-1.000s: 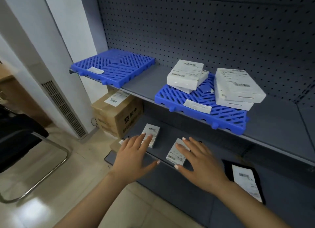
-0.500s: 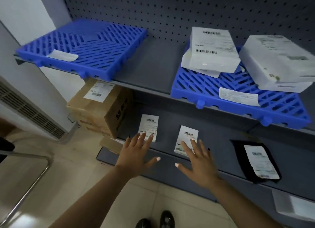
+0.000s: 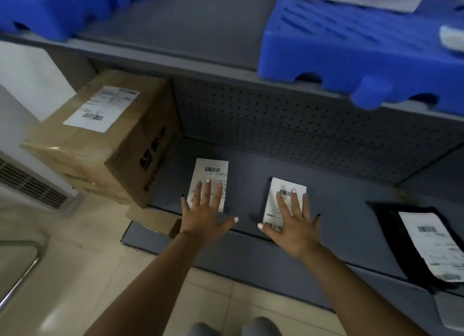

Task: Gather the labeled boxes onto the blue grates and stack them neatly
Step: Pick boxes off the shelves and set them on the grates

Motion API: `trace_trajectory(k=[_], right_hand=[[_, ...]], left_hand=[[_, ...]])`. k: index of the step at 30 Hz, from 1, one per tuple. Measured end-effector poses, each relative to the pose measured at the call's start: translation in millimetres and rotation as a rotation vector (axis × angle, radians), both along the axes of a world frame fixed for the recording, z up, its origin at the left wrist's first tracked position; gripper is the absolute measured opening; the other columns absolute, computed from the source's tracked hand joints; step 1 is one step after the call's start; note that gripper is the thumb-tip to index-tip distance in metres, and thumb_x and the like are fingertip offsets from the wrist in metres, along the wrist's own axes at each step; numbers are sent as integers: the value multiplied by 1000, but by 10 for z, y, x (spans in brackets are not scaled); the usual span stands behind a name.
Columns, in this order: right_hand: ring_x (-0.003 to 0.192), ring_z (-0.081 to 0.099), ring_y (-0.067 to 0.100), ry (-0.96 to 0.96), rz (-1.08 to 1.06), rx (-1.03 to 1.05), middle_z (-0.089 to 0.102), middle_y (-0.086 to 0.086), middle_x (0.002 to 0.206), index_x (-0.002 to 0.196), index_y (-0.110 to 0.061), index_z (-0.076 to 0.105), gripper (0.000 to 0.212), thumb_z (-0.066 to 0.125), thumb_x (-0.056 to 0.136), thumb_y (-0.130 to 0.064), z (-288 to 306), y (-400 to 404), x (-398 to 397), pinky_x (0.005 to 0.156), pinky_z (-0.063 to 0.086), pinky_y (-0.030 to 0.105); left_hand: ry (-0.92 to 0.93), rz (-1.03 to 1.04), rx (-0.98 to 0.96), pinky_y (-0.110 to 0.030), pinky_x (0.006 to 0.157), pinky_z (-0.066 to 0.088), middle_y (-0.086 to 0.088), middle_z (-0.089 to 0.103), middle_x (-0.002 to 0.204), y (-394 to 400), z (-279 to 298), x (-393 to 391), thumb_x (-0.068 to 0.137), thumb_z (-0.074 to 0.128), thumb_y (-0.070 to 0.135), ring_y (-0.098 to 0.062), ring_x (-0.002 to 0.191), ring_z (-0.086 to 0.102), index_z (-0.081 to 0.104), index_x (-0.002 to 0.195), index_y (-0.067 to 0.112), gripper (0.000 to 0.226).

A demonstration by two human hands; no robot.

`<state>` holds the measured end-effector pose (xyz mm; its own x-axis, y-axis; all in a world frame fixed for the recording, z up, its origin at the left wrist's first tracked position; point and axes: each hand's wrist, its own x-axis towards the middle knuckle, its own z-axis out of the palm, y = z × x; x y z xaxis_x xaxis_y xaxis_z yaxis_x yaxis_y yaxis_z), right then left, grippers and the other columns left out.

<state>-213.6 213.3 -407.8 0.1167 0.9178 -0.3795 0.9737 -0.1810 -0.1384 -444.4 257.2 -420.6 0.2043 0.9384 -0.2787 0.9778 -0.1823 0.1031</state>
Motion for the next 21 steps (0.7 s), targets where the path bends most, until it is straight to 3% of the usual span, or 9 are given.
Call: trace_trajectory(k=[7, 12, 16, 19, 21], right_hand=[[139, -31, 23, 16, 22, 49, -32, -5, 152, 145, -40, -18, 94, 30, 76, -82, -450, 133, -17, 112, 2, 61], [143, -21, 22, 2, 45, 141, -20, -4, 157, 148, -38, -4, 86, 32, 79, -74, -546, 134, -10, 110, 17, 53], [146, 5, 21, -12, 59, 199, 8, -3, 159, 147, -36, 21, 86, 26, 67, -69, -335, 13, 5, 103, 27, 53], [137, 36, 26, -11, 79, 193, 41, 4, 148, 136, -30, 47, 79, 40, 66, -64, -34, -119, -7, 87, 41, 56], [132, 43, 28, -14, 107, 204, 49, 5, 141, 131, -28, 52, 76, 44, 64, -63, 216, -201, -33, 82, 44, 56]], left_hand=[[13, 86, 0, -67, 108, 0, 1, -35, 149, 371, -370, 121, 80, 20, 81, -28, 140, -27, -28, 143, 32, 94], [87, 94, 88, -61, 104, 22, -2, -19, 158, 375, -471, 138, 91, 25, 60, -29, 143, -6, -23, 146, 29, 78], [82, 95, 118, -58, 99, 28, -1, -8, 159, 200, -276, 146, 93, 23, 56, -26, 138, 8, -14, 148, 31, 71], [70, 71, 117, -58, 99, 27, 0, -7, 159, -20, 23, 118, 93, 23, 55, -24, 136, 9, -10, 149, 32, 69], [45, 65, 134, -56, 100, 26, 1, -4, 159, -199, 255, 74, 93, 23, 54, -24, 136, 10, -6, 150, 32, 67]])
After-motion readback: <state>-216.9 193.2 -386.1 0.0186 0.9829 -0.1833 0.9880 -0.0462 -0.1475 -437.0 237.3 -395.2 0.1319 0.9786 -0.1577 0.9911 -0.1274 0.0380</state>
